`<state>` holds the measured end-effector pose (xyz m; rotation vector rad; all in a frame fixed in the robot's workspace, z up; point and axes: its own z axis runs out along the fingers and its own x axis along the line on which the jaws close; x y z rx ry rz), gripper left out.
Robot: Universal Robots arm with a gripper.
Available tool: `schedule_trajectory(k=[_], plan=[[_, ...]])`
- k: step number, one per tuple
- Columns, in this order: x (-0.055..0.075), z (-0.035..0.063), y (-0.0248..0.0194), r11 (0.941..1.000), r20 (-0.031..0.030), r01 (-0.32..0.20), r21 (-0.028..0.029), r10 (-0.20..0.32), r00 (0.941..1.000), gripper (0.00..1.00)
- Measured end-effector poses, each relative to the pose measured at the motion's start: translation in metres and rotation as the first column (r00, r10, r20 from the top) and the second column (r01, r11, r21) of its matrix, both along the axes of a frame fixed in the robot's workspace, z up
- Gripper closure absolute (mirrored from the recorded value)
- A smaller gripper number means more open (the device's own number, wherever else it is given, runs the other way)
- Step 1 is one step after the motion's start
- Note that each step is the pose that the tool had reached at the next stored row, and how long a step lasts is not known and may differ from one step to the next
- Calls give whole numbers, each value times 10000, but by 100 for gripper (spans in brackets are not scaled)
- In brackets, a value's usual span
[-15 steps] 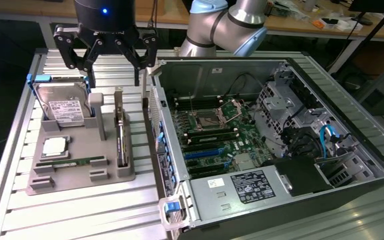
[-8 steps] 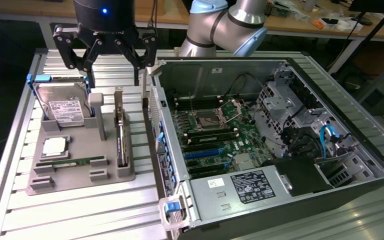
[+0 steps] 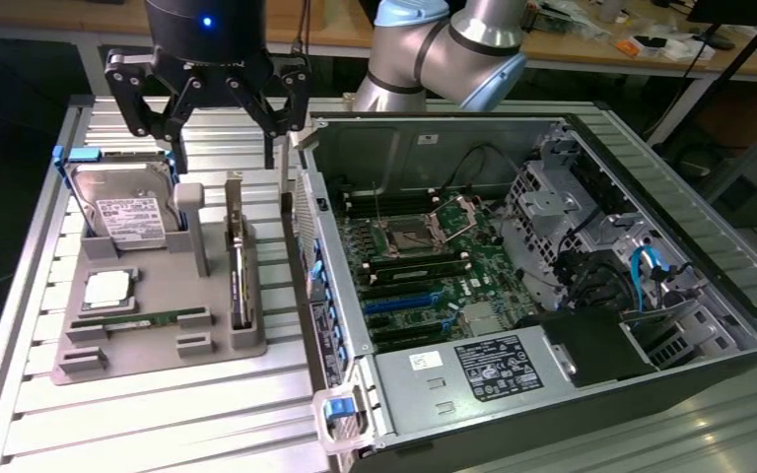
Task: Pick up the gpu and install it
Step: 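Pick up the gpu and move the gpu toward the slot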
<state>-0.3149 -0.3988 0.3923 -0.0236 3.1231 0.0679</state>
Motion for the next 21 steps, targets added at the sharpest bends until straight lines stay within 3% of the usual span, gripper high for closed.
schedule_trajectory(k=[21], plan=[[0, -279, 0, 10000, 0, 0, 0, 0, 10000, 22]])
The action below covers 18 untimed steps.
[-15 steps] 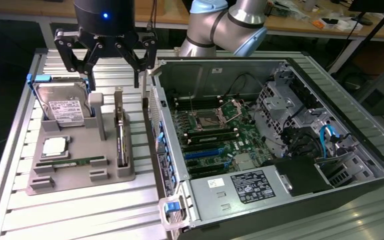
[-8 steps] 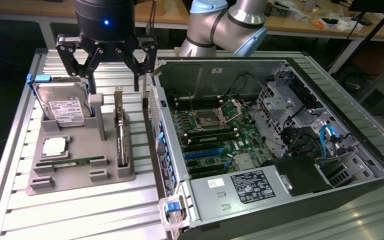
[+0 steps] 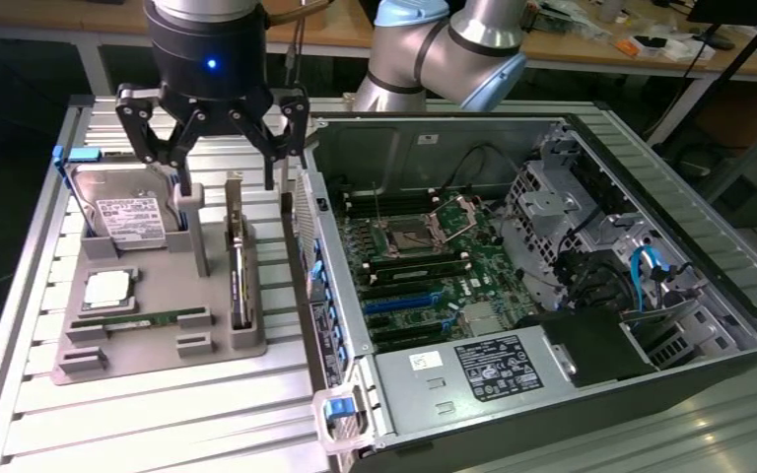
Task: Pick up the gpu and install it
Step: 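Pick up the gpu and move the gpu toward the slot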
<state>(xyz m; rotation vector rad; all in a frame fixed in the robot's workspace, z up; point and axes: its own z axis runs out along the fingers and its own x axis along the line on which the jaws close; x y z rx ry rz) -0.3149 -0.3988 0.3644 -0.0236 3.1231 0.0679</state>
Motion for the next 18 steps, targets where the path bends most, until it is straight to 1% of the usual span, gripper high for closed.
schedule_trajectory(k=[18], plan=[[0, -293, 0, 10000, 1, 0, 1, 0, 10000, 22]])
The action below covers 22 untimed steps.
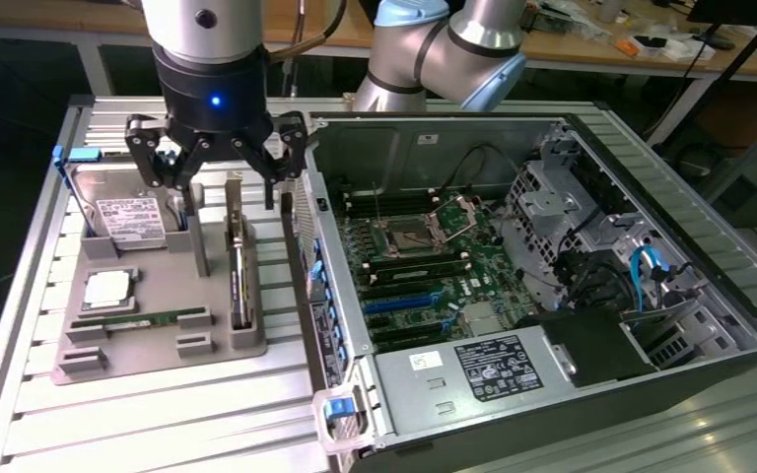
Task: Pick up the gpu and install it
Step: 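Pick up the gpu and move the gpu toward the slot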
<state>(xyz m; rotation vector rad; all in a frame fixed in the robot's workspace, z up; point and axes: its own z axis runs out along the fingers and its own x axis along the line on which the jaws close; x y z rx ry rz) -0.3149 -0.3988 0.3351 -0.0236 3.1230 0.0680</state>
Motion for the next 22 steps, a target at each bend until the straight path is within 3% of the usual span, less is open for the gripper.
schedule_trajectory(k=[22], plan=[[0, -372, 0, 10000, 0, 0, 0, 0, 10000, 22]])
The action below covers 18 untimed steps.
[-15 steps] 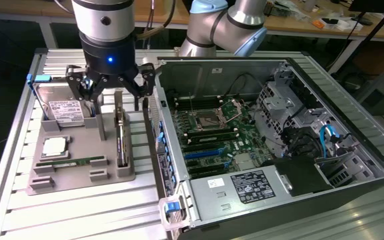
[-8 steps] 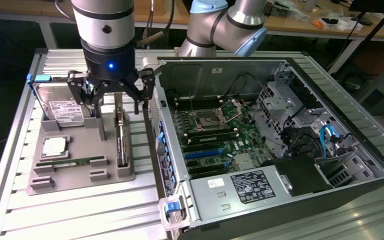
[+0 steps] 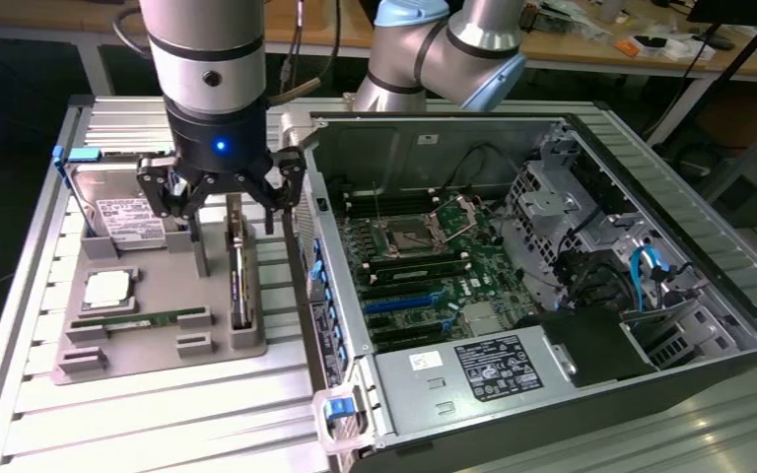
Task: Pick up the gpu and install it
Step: 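Pick up the gpu and move the gpu toward the slot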
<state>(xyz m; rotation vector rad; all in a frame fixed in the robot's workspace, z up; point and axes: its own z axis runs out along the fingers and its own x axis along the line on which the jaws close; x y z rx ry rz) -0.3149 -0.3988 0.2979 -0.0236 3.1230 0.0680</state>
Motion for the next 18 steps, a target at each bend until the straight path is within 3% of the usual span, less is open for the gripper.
schedule_trajectory(k=[18], plan=[[0, -353, 0, 10000, -1, 0, -1, 0, 10000, 22]])
